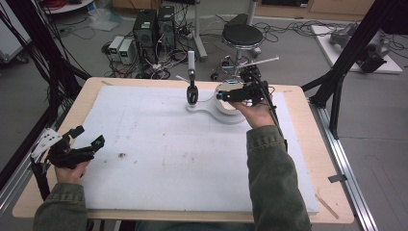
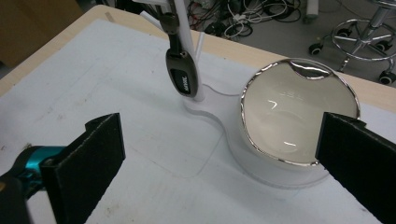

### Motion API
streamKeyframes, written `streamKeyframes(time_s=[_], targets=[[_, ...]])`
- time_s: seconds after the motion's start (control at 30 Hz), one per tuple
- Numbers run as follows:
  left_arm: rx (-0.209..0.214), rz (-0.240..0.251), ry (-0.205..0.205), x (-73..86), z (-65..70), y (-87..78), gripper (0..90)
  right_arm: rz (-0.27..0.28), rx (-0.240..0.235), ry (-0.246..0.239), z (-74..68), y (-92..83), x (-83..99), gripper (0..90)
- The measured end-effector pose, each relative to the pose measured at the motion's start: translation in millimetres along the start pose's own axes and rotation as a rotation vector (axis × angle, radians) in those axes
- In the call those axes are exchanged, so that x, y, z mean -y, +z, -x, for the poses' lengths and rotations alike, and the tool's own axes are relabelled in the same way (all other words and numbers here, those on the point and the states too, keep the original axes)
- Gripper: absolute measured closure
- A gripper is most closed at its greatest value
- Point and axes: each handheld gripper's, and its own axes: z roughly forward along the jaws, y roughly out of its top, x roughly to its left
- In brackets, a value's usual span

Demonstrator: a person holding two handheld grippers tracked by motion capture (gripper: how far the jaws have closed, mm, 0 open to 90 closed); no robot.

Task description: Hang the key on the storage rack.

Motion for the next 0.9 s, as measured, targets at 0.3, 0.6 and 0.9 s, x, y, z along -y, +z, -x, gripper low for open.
streamKeyframes(time_s=[0.3,0.6,0.9], targets=[[0.002,0.001,-0.003,0.1,0.6,0.5,2.0,0.051,0.000,0.048,20.4,-15.4,31.1,0.6],[0.003,-0.005,0.001,0.2,1.0,0.6,2.0,0.095,0.008,0.095,40.0,-25.2,67.6,0.6],[0.004,-0.006,0.000,0.4,1.2,0.9,2.0,0.176,0.081,0.097,53.1,-32.4,104.7,0.6]])
